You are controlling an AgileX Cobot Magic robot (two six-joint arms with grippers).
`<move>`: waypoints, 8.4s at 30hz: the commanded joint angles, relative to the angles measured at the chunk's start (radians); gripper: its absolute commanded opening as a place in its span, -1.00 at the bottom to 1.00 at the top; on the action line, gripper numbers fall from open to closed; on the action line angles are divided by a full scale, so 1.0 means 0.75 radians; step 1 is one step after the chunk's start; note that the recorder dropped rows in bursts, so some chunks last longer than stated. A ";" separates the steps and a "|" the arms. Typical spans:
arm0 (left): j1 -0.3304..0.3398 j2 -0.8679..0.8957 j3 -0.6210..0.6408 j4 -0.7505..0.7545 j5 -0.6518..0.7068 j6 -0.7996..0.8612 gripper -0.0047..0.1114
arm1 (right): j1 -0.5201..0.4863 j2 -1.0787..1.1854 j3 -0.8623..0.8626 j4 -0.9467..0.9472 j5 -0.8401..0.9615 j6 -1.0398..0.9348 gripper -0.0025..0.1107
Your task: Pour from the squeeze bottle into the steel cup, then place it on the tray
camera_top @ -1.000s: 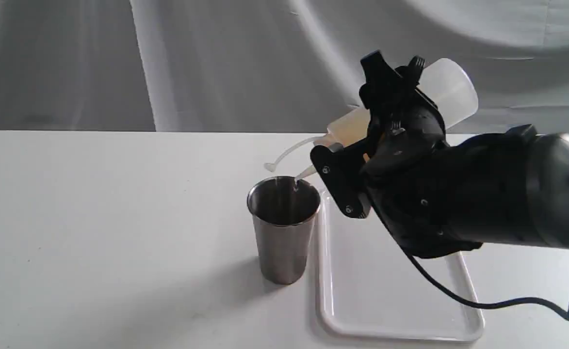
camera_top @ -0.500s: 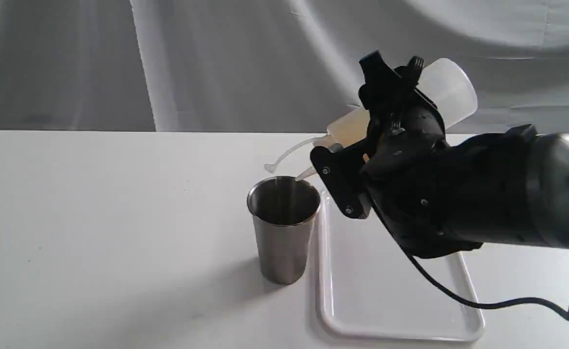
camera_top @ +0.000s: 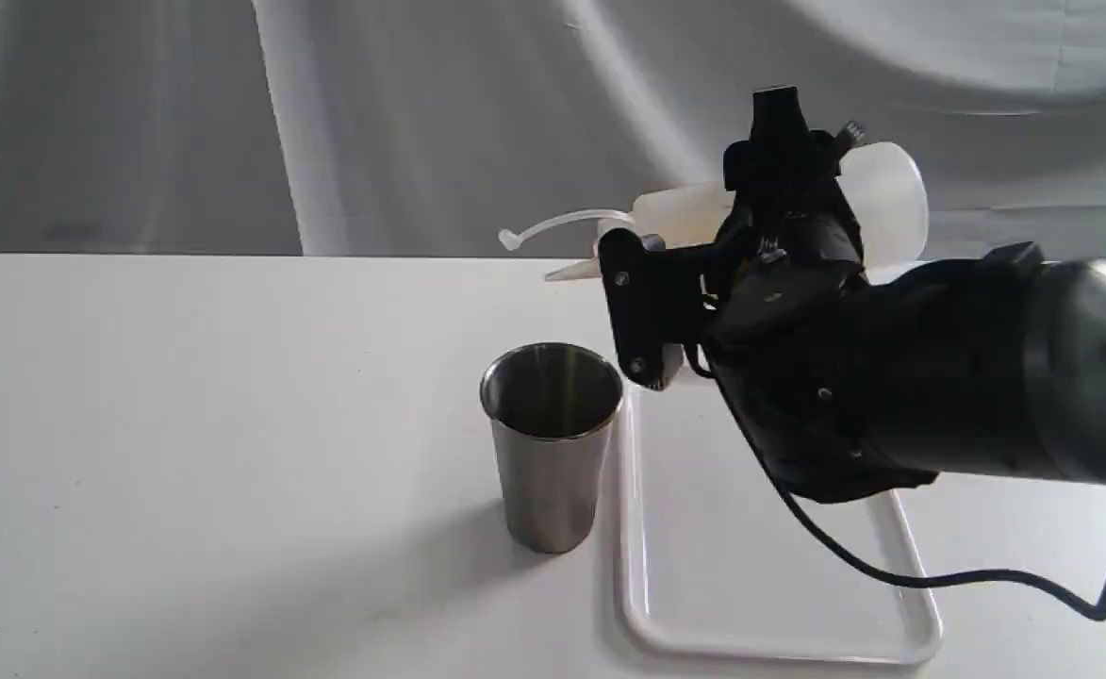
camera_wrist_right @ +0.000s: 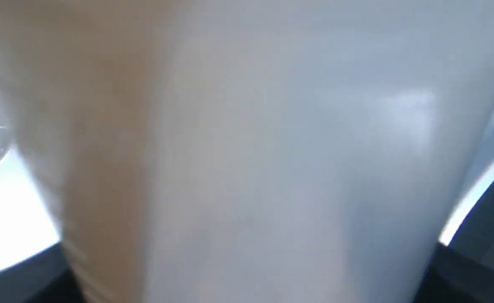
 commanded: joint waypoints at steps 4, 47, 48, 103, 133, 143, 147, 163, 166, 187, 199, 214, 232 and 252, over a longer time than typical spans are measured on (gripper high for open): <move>-0.003 -0.007 0.006 0.003 -0.010 -0.002 -0.78 | 0.000 -0.015 -0.004 -0.032 0.013 0.416 -0.96; -0.003 -0.007 0.006 0.003 -0.010 -0.002 -0.78 | -0.034 -0.212 0.026 -0.032 -0.089 2.106 -0.96; -0.003 -0.007 0.006 0.003 -0.010 -0.002 -0.78 | -0.040 -0.241 0.023 -0.032 -0.097 2.095 -0.96; -0.003 -0.007 0.006 0.003 -0.010 -0.002 -0.78 | -0.359 -0.364 0.524 2.294 -2.098 -0.578 -0.96; -0.003 -0.007 0.006 0.003 -0.010 -0.002 -0.78 | -0.359 0.093 0.602 2.484 -2.499 -0.572 -0.96; -0.003 -0.007 0.006 0.003 -0.010 -0.002 -0.78 | -0.359 0.174 0.602 2.524 -2.519 -0.525 -0.96; -0.003 -0.007 0.006 0.003 -0.010 -0.002 -0.78 | -0.359 0.220 0.602 2.556 -2.561 -0.525 -0.96; -0.003 -0.007 0.006 0.003 -0.010 -0.002 -0.78 | -0.359 0.248 0.602 2.554 -2.657 -0.633 -0.96; -0.003 -0.007 0.006 0.003 -0.010 -0.002 -0.78 | -0.359 0.292 0.602 2.554 -2.715 -0.633 -0.96; -0.003 -0.007 0.006 0.003 -0.010 -0.002 -0.78 | -0.359 0.446 0.602 2.537 -2.818 -0.630 -0.96; -0.003 -0.007 0.006 0.003 -0.010 -0.002 -0.78 | -0.359 0.480 0.602 2.534 -2.818 -0.540 -0.96; -0.003 -0.007 0.006 0.003 -0.010 -0.002 -0.78 | -0.359 0.480 0.602 2.524 -2.818 -0.428 -0.03; -0.003 -0.007 0.006 0.003 -0.010 -0.002 -0.78 | -0.359 0.480 0.610 2.524 -2.818 -0.428 0.60; -0.003 -0.007 0.006 0.003 -0.010 -0.002 -0.78 | -0.359 0.480 0.616 2.465 -2.818 -0.435 0.84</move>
